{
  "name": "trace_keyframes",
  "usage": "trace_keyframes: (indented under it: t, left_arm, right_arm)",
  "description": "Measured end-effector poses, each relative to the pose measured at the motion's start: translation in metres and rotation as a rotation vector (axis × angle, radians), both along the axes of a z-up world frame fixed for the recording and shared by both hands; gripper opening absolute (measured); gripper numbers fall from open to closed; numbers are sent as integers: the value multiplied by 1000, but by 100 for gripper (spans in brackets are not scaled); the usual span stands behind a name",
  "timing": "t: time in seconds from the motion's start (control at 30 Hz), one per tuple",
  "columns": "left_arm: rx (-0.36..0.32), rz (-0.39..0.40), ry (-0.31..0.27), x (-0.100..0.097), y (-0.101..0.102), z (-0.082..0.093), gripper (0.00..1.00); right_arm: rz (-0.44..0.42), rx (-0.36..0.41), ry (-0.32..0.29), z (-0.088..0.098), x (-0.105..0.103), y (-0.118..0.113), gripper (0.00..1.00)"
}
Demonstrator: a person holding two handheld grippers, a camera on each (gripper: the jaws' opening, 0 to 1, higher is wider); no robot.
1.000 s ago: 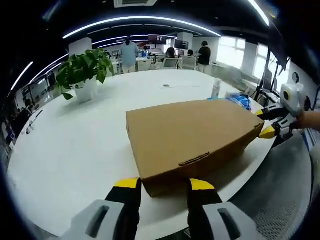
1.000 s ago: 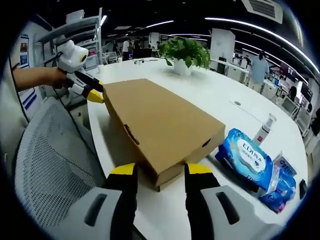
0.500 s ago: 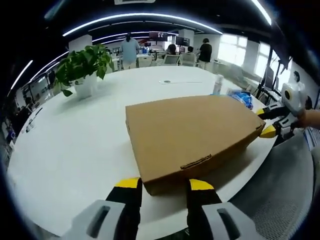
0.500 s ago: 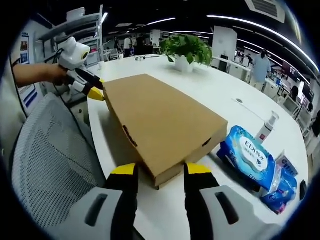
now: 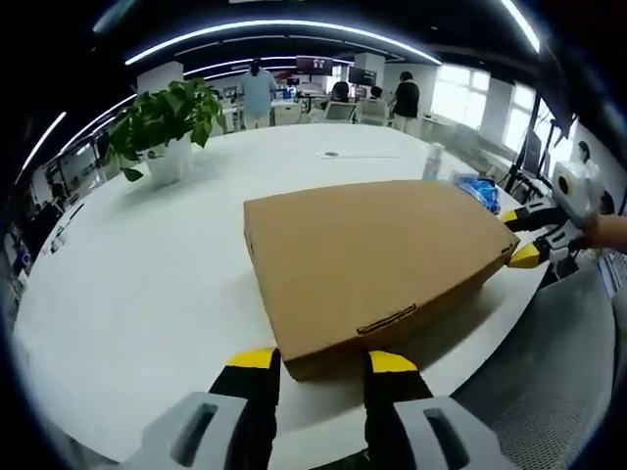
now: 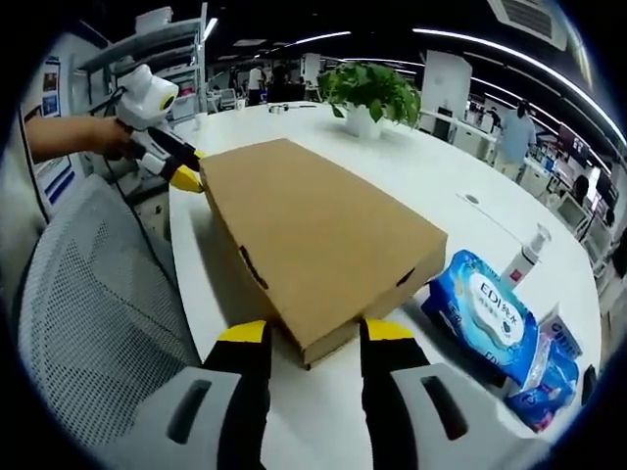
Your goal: Operate the shoe box by opening the lid, removing the specified soft item, and placing it in the target area until the item is outside and the box remains undamaged.
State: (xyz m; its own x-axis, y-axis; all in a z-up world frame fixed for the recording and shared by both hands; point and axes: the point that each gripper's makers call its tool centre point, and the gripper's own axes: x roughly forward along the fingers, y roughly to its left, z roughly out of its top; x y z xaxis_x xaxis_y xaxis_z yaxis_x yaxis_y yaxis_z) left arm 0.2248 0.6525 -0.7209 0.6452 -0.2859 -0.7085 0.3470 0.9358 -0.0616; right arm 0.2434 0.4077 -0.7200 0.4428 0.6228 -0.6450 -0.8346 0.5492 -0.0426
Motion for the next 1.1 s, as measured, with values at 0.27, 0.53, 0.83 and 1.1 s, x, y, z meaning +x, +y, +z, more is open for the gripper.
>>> trace_keyframes:
  t: [0.27,0.53,0.83,1.1]
  left_arm:
    - [4,4,6,10,3,-1,34]
    - [6,7,10,24,5,-1,34]
    - [9,9,12,45,9,-2,34]
    - [10,8,15,64,12,-2,34]
  right_arm:
    - [0,4,0,0,9,2,33]
    - [1,5,0,0,24,5,33]
    - [5,2,1,0,46,9,33]
    - [7,2,0,0,65,12,33]
